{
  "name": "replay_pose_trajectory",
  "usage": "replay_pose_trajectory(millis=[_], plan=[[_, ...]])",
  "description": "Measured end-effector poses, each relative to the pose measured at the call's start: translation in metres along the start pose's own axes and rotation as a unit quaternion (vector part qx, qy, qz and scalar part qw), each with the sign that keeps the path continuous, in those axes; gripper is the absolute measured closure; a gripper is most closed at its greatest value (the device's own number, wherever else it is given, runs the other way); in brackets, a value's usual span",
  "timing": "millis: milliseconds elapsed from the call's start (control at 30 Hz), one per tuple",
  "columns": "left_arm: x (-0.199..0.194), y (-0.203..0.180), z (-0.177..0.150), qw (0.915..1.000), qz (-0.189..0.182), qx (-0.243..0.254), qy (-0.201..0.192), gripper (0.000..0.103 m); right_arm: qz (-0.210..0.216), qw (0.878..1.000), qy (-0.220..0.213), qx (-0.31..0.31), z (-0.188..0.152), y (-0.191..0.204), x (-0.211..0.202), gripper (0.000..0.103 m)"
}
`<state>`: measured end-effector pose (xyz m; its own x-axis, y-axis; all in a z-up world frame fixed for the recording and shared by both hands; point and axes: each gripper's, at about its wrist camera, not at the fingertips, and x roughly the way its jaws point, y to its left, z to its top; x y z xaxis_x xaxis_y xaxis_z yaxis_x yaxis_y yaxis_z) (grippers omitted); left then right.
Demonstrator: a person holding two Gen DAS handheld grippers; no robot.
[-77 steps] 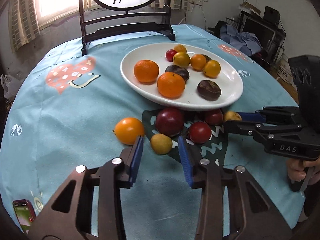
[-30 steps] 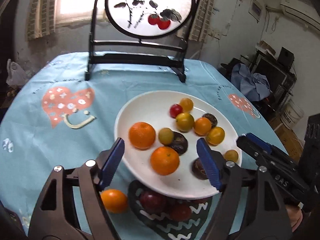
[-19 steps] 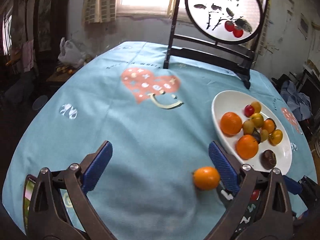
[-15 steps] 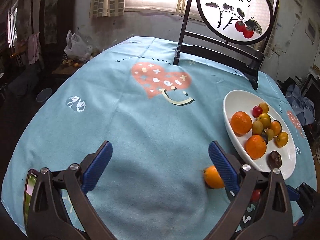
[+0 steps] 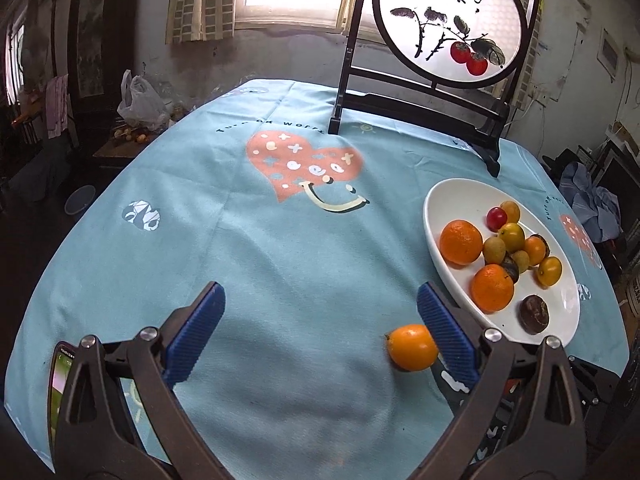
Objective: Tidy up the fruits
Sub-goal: 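Grasp a red tomato with the right tool while the left tool grasps a small orange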
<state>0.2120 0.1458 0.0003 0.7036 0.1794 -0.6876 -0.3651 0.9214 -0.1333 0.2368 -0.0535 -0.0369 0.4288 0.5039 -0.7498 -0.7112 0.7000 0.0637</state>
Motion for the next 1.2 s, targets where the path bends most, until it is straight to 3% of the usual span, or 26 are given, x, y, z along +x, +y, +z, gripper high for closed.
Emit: replay_pose_trajectory(millis=[333, 567, 733, 1000, 1200], plan=[[0.001, -0.003, -0.002, 0.9999, -0.006, 0.010, 0.003, 0.005, -0.010, 1.000, 0.007, 0.007, -0.002, -0.003, 0.002, 0.073], [0.010, -0.045, -0.025, 0.9902, -0.027, 0.135, 0.023, 0.006, 0.056, 0.996, -0.039, 0.062, -0.001, -0.018, -0.026, 0.073], [0.022, -0.059, -0.035, 0.9832, -0.046, 0.170, 0.049, 0.022, 0.053, 0.995, -0.042, 0.076, -0.002, -0.020, -0.031, 0.073], [0.034, -0.058, -0.039, 0.9814, -0.065, 0.166, 0.072, 0.043, 0.052, 0.994, -0.045, 0.080, -0.003, -0.021, -0.034, 0.073], [0.042, -0.065, -0.043, 0.9795, -0.066, 0.177, 0.069, 0.046, 0.049, 0.994, -0.048, 0.084, -0.003, -0.024, -0.035, 0.073]])
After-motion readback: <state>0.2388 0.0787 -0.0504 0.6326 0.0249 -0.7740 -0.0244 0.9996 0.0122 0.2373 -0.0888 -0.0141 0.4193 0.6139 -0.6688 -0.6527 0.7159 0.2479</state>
